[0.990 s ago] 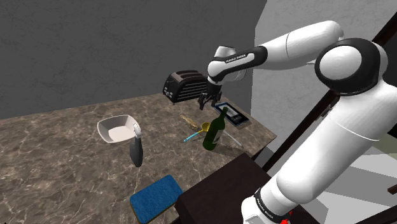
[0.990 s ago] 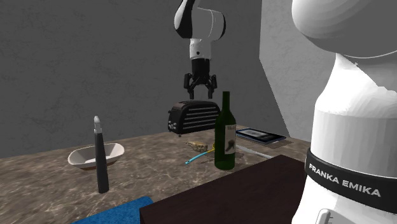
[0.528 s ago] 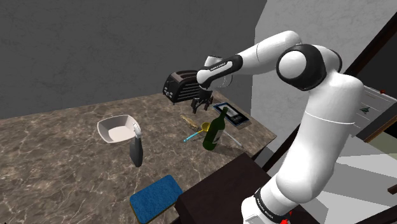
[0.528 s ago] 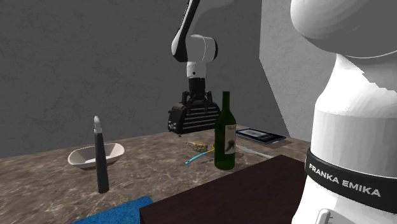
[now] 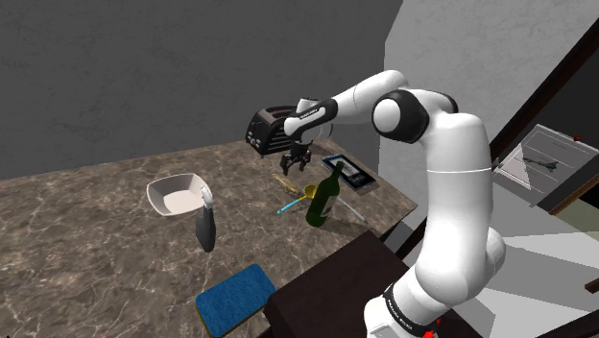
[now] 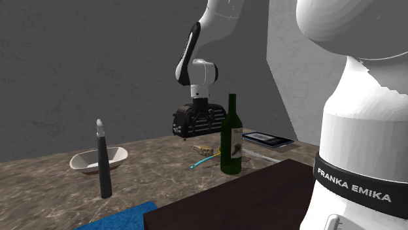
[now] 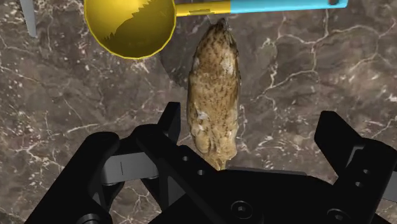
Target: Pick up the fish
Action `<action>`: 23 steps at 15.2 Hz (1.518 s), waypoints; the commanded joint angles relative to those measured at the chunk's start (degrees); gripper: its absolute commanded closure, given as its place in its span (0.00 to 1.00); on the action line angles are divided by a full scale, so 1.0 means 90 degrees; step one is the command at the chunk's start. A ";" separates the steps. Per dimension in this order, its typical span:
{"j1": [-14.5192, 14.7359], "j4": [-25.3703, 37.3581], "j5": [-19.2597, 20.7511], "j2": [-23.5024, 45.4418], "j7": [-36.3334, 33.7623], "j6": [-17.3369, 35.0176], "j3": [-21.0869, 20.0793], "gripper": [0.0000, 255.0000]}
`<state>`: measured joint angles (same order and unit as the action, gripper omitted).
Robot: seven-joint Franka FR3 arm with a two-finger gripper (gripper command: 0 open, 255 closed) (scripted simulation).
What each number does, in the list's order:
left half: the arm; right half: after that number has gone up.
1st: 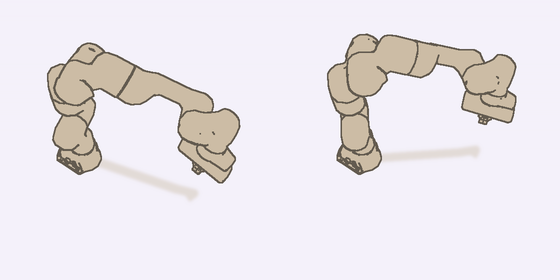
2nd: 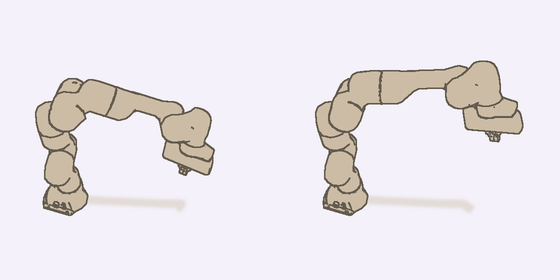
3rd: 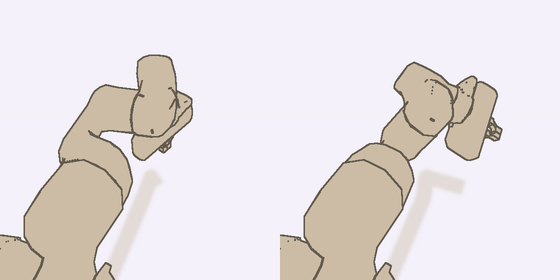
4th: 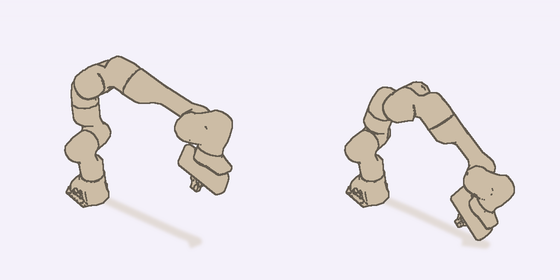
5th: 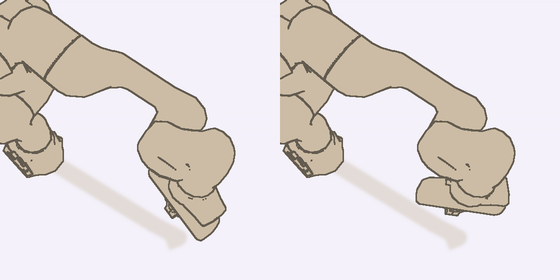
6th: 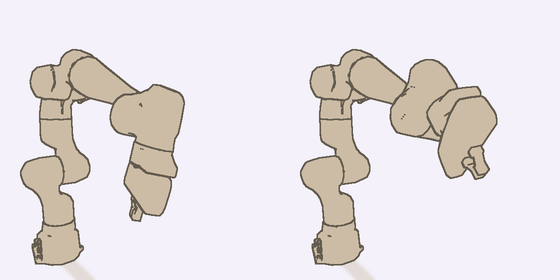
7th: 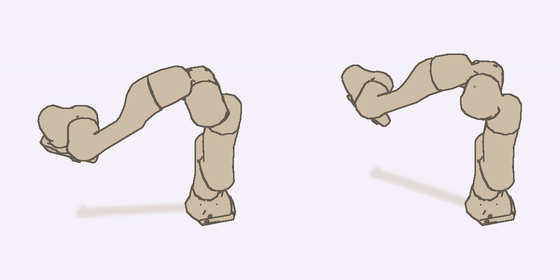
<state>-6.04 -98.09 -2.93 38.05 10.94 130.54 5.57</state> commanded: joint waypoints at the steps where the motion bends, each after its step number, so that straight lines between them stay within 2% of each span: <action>1: -0.0067 0.0593 -0.0022 0.0561 0.0028 -0.0068 -0.0009 0.00; 6: -0.0211 0.2232 -0.0045 0.1912 0.0034 -0.0441 -0.0026 0.00; 15: -0.0237 0.2514 -0.0066 0.2453 0.0030 -0.0182 -0.0054 0.00; 16: -0.0239 0.2546 -0.0065 0.2465 0.0030 -0.0202 -0.0053 1.00; 23: -0.0239 0.2549 -0.0065 0.2464 0.0029 -0.0206 -0.0053 1.00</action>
<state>-8.19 -75.14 -3.51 60.19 11.20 128.71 5.10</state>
